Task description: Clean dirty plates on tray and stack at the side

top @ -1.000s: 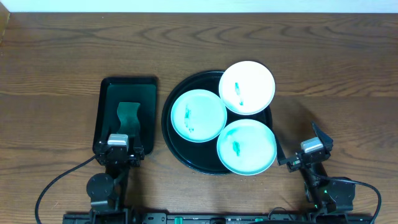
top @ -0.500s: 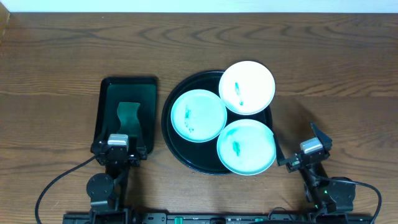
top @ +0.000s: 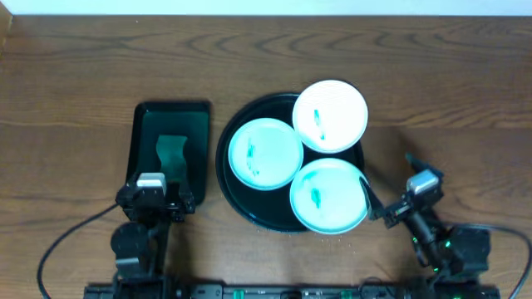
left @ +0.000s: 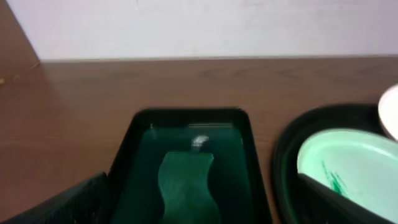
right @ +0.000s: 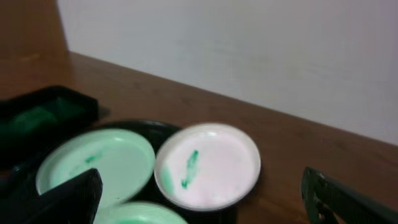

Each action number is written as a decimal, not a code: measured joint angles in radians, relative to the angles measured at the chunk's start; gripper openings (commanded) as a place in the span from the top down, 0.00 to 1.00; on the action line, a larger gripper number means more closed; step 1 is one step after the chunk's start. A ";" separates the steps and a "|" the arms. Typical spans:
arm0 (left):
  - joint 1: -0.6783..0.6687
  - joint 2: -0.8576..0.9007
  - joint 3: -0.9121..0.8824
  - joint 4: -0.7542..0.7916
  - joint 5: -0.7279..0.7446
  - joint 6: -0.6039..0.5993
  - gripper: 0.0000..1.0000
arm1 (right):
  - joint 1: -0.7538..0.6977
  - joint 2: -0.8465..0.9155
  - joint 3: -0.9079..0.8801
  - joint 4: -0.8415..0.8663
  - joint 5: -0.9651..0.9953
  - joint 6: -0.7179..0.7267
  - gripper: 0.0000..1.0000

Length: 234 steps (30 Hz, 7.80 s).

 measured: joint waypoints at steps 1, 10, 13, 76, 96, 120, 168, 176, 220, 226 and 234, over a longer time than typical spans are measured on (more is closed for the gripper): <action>0.000 0.042 0.042 -0.027 -0.003 -0.004 0.07 | 0.000 0.083 0.085 -0.028 -0.010 0.001 0.01; 0.000 0.537 0.660 -0.505 -0.003 -0.132 0.07 | 0.000 0.644 0.643 -0.450 -0.030 -0.010 0.01; 0.000 0.687 0.837 -0.665 0.017 -0.154 0.07 | 0.000 0.774 0.774 -0.583 -0.032 -0.011 0.01; 0.000 1.160 1.202 -0.937 -0.112 -0.181 0.08 | 0.468 1.758 1.333 -0.875 0.329 0.363 0.58; 0.000 1.200 1.200 -0.938 -0.113 -0.103 0.08 | 0.530 1.759 1.190 -0.756 0.354 0.520 0.75; 0.000 1.617 1.198 -0.890 -0.115 -0.038 0.39 | 0.534 1.780 1.157 -0.679 0.352 0.576 0.99; 0.026 1.523 1.175 -0.821 0.011 -0.218 0.93 | 0.535 1.780 1.151 -0.653 0.343 0.576 0.99; -0.067 1.523 1.175 -0.845 0.108 -0.333 0.93 | 0.535 1.780 1.150 -0.648 0.339 0.576 0.99; -0.476 1.671 0.914 -0.370 0.165 -0.598 0.93 | 0.518 1.780 1.141 -0.631 0.289 0.568 0.99; -0.488 1.671 0.938 -0.445 0.059 -0.731 0.93 | 0.518 1.780 1.139 -0.629 0.289 0.568 0.99; -0.483 1.673 0.943 -0.478 0.100 -0.690 0.93 | 0.518 1.780 1.139 -0.626 0.283 0.565 0.99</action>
